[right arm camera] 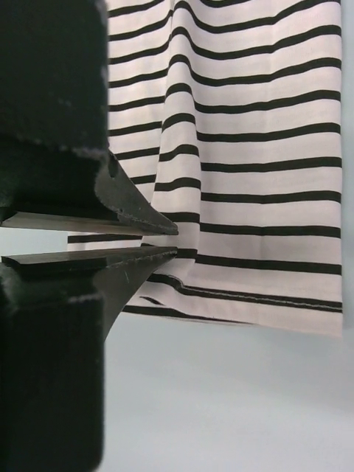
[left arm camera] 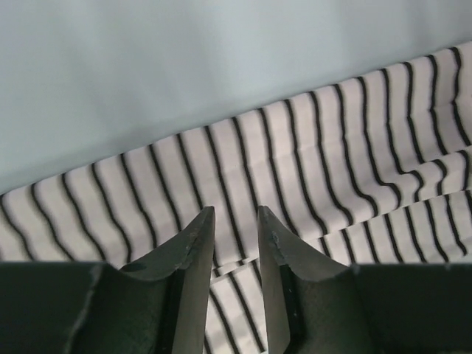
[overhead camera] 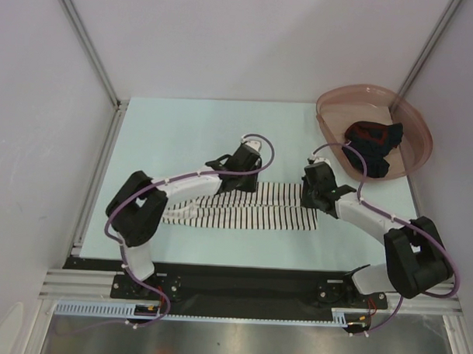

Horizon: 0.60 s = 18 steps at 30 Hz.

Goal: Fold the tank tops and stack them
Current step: Fold the tank top

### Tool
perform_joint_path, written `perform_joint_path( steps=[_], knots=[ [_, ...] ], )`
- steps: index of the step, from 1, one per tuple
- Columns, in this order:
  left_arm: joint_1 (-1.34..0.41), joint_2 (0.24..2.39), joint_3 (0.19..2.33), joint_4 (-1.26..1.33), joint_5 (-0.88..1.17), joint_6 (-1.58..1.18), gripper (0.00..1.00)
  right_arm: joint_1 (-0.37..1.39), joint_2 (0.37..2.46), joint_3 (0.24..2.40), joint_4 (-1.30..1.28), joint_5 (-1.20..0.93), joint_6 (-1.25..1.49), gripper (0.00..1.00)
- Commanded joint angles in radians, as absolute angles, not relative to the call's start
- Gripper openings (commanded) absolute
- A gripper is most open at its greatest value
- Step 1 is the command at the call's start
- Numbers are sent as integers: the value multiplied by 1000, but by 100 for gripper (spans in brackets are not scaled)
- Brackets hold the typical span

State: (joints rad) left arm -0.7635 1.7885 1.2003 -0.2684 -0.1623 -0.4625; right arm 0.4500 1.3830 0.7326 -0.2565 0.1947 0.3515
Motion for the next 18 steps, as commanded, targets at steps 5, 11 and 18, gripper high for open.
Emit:
perform_joint_path(
  steps=[5, 11, 18],
  knots=[
    [-822, 1877, 1246, -154, -20, -520, 32, 410, 1434, 704, -202, 51, 462, 13],
    [-880, 1891, 1203, -115, -17, -541, 31, 411, 1416, 660, -273, 152, 592, 5],
    [-897, 1911, 1169, -89, -17, -558, 30, 397, 1379, 693, -287, 175, 591, 4]
  ],
)
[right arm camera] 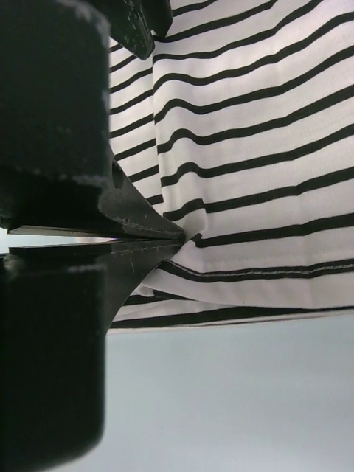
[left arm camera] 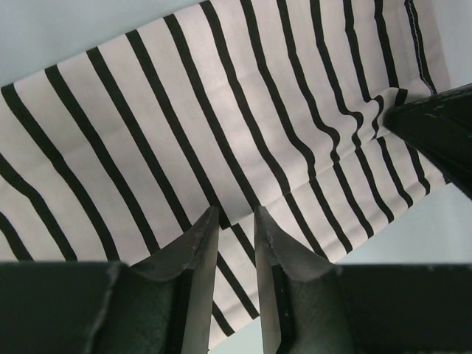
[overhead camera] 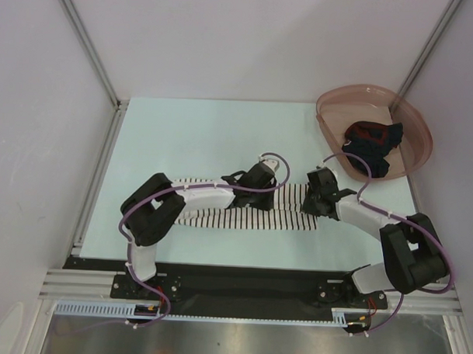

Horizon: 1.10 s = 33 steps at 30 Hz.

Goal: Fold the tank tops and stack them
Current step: Fold the tank top

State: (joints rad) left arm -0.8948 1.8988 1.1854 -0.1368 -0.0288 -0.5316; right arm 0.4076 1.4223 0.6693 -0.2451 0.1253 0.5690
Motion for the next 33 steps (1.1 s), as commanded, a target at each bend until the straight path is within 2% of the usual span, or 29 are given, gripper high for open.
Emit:
perform_joint_path(
  steps=[1, 5, 13, 18, 22, 25, 27, 33],
  knots=[
    [-897, 1911, 1161, -77, -17, -561, 30, 397, 1371, 706, -294, 178, 586, 5],
    [-897, 1922, 1123, -46, -20, -574, 30, 397, 1370, 758, -321, 178, 560, 5],
    [-897, 1928, 1092, -21, -32, -591, 29, 331, 1443, 700, -247, 121, 598, 5],
    [-897, 1856, 1080, -58, -70, -565, 35, 298, 1401, 672, -233, 127, 615, 7],
    [-899, 1712, 1043, -139, -143, -555, 43, 304, 1370, 695, -274, 117, 566, 9],
    [-897, 1575, 964, -169, -201, -561, 49, 302, 1342, 707, -290, 81, 528, 5],
    [-897, 1498, 884, -192, -225, -583, 52, 302, 1327, 703, -287, 74, 519, 11],
    [-890, 1204, 666, -288, -307, -708, 61, 318, 1287, 707, -262, 72, 485, 11]
  ],
)
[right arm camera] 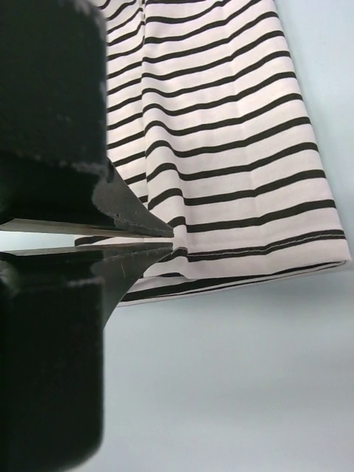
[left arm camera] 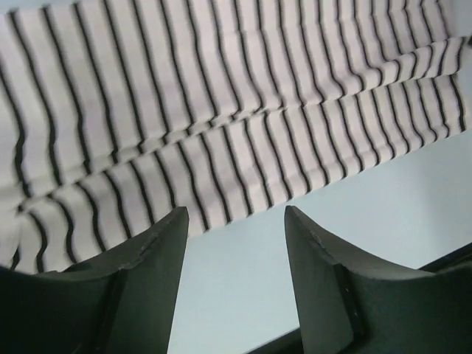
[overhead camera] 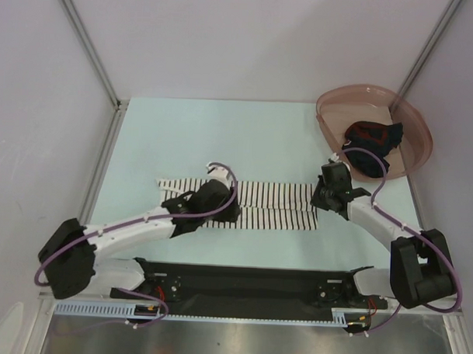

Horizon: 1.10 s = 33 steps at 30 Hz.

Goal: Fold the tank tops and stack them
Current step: Fold the tank top

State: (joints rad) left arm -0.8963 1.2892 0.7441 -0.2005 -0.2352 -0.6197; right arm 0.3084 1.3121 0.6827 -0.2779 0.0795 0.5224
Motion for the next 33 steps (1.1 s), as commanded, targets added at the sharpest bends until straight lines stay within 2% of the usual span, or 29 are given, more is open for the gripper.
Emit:
perform_joint_path(
  steps=[1, 4, 7, 8, 10, 16, 23, 27, 33],
  knots=[
    [-884, 1150, 644, -296, -308, -730, 61, 321, 1298, 718, -264, 77, 480, 11],
    [-842, 1048, 548, -304, -308, -808, 62, 347, 1327, 761, -267, 90, 453, 12],
    [-793, 927, 453, -304, -342, -865, 62, 379, 1377, 790, -252, 91, 449, 24],
    [-782, 892, 433, -305, -353, -874, 63, 383, 1403, 793, -242, 84, 454, 32],
    [-767, 783, 376, -316, -394, -896, 64, 394, 1442, 793, -209, 66, 468, 35],
    [-664, 744, 344, -376, -355, -933, 61, 388, 1549, 813, -183, 84, 506, 22],
    [-509, 707, 247, -319, -250, -976, 60, 394, 1611, 822, -213, 167, 546, 24],
    [-451, 761, 242, -275, -295, -999, 61, 408, 1605, 799, -222, 178, 563, 24],
    [-316, 920, 291, -146, -242, -942, 61, 455, 1566, 744, -239, 187, 598, 24]
  ],
)
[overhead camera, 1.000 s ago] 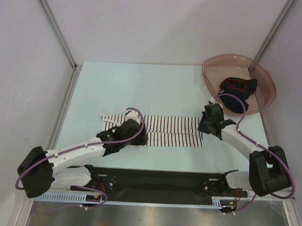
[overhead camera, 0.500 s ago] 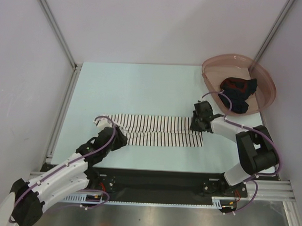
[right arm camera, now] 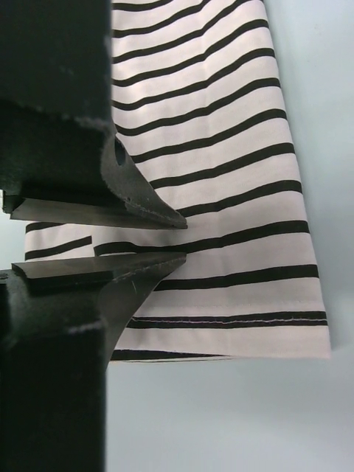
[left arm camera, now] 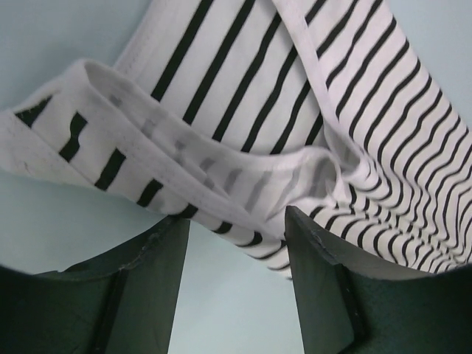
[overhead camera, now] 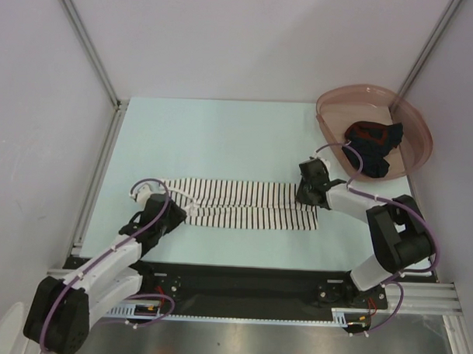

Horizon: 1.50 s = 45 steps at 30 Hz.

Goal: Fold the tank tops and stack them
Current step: Fold the tank top

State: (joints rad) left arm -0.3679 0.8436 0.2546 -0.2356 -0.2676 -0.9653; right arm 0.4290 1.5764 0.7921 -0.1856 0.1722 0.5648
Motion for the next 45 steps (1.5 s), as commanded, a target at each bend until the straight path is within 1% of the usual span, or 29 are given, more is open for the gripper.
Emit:
perform_joint_path(
  steps=[1, 10, 13, 14, 16, 17, 18, 19, 25, 26, 27, 28, 30, 31, 32, 33, 34, 35, 37, 38, 39, 40, 42, 43, 45],
  knots=[
    [-304, 946, 301, -131, -236, -934, 61, 463, 1557, 735, -239, 181, 601, 24],
    [-215, 1281, 449, 12, -204, -908, 63, 592, 1439, 617, -268, 176, 661, 25],
    [-207, 1419, 547, 61, -142, -890, 62, 658, 1396, 581, -270, 155, 689, 26],
    [-207, 1461, 627, 66, -124, -868, 62, 678, 1391, 574, -264, 149, 710, 26],
    [-207, 1606, 716, 60, -74, -850, 61, 727, 1391, 572, -247, 129, 730, 27],
    [-210, 1653, 804, 57, -16, -836, 60, 776, 1408, 577, -241, 126, 753, 28],
    [-216, 1739, 846, 60, 17, -835, 59, 799, 1419, 581, -218, 115, 764, 28],
    [-224, 1777, 888, 58, 34, -834, 58, 820, 1431, 598, -203, 103, 768, 29],
    [-328, 2011, 1268, -78, 3, -790, 59, 994, 1601, 748, -172, 83, 790, 28],
    [-351, 2043, 1381, -118, 3, -769, 59, 1009, 1623, 799, -164, 78, 788, 28],
    [-362, 2112, 1443, -133, 5, -755, 59, 1040, 1665, 820, -143, 58, 779, 28],
    [-382, 2149, 1577, -185, 5, -724, 59, 1051, 1686, 869, -131, 45, 775, 28],
    [-399, 2261, 1711, -222, 20, -687, 59, 1063, 1744, 914, -115, 8, 770, 28],
    [-402, 2299, 1777, -241, 26, -667, 61, 1066, 1758, 934, -112, 11, 764, 29],
    [-400, 2336, 1918, -309, 22, -635, 62, 1068, 1764, 948, -110, -18, 761, 29],
    [-396, 2403, 1989, -343, 11, -618, 64, 1069, 1764, 960, -106, -26, 759, 30],
    [-391, 2433, 2050, -369, 12, -597, 69, 1071, 1752, 962, -101, -31, 756, 35],
    [-381, 2472, 2150, -403, 21, -557, 73, 1071, 1743, 960, -101, -29, 750, 38],
    [-371, 2493, 2213, -426, 11, -526, 89, 1071, 1704, 948, -110, -25, 742, 43],
    [-365, 2485, 2227, -436, 9, -500, 95, 1071, 1689, 943, -117, -17, 735, 43],
    [-361, 2474, 2223, -436, 6, -491, 98, 1069, 1675, 933, -126, -9, 732, 43],
    [-357, 2458, 2214, -446, -26, -485, 100, 1069, 1643, 922, -124, -11, 727, 44],
    [-347, 2383, 2148, -453, -50, -454, 100, 1072, 1603, 901, -114, -18, 724, 47],
    [-344, 2346, 2113, -449, -66, -443, 100, 1072, 1579, 872, -106, -24, 724, 54],
    [-344, 2214, 1981, -430, -126, -410, 100, 1074, 1497, 836, -89, -31, 721, 62]
  ],
)
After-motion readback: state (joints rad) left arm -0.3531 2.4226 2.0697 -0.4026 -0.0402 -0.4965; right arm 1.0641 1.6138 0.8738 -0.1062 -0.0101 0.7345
